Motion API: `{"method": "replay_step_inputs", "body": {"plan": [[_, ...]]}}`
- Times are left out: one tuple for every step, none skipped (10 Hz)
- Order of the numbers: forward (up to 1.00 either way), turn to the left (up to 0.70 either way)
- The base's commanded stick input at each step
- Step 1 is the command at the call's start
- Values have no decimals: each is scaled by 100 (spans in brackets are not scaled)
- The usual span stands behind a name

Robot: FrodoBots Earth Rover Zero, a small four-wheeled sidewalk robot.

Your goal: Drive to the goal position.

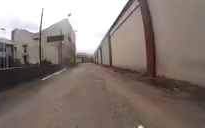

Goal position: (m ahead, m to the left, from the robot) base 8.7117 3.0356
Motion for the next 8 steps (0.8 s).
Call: {"method": "replay_step_inputs", "body": {"plan": [[30, 0], [30, 0], [30, 0], [30, 0], [30, 0], [30, 0], [30, 0], [30, 0]]}}
